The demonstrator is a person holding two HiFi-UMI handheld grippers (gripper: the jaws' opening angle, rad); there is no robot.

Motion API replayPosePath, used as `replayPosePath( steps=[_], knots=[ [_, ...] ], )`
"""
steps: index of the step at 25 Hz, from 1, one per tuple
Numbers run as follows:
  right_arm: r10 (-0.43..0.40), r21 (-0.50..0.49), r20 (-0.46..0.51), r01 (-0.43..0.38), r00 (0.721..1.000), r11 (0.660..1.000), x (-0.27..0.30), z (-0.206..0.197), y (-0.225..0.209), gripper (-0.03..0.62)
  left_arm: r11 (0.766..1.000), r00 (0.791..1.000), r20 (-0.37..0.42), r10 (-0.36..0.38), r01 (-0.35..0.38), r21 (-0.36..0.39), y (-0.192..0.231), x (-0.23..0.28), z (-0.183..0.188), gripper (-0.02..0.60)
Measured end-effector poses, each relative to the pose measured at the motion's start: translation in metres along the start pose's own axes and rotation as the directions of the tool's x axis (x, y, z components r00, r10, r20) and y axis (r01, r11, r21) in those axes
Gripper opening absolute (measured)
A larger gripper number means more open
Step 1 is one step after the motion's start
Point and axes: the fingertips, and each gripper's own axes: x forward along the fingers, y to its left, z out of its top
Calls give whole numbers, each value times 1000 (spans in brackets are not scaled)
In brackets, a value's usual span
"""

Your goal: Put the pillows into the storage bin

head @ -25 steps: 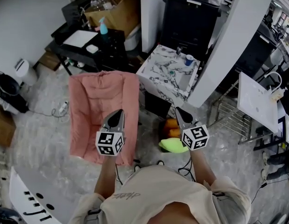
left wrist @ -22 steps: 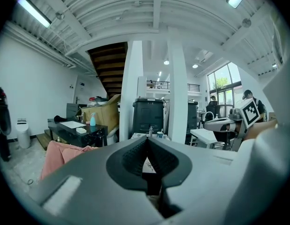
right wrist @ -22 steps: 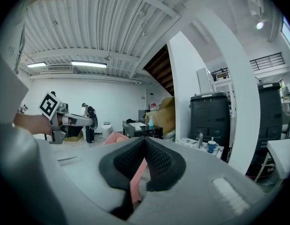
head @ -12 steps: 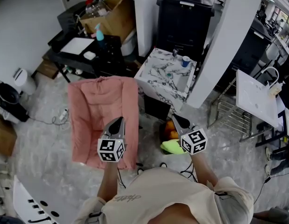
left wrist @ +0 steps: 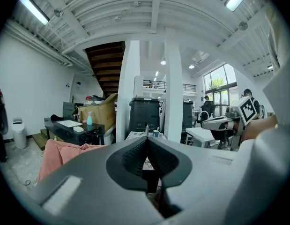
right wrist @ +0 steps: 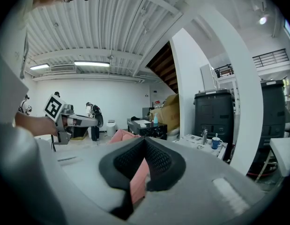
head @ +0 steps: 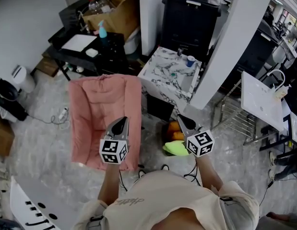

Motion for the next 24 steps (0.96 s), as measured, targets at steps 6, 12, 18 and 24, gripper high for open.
replayPosePath(
  steps=[6, 12, 18, 24],
  knots=[
    [-5, 1, -9, 5, 1000, 1000, -6, -5, 3, 2, 999, 1000, -1, 12, -12, -31, 4, -6, -7, 20],
    [2, -1, -15, -2, 1000, 1000, -15, -10, 4, 2, 998, 1000, -9, 10, -10, -61, 3, -6, -17, 20],
    [-15, -11, -4, 15, 1000, 1000, -21, -7, 0, 2, 999, 1000, 9, -4, 4, -51, -1, -5, -9, 18],
    [-21, -42, 19, 22, 1000, 999, -19, 0, -6, 2, 999, 999, 38, 7, -5, -39, 0, -4, -3, 20]
  ],
)
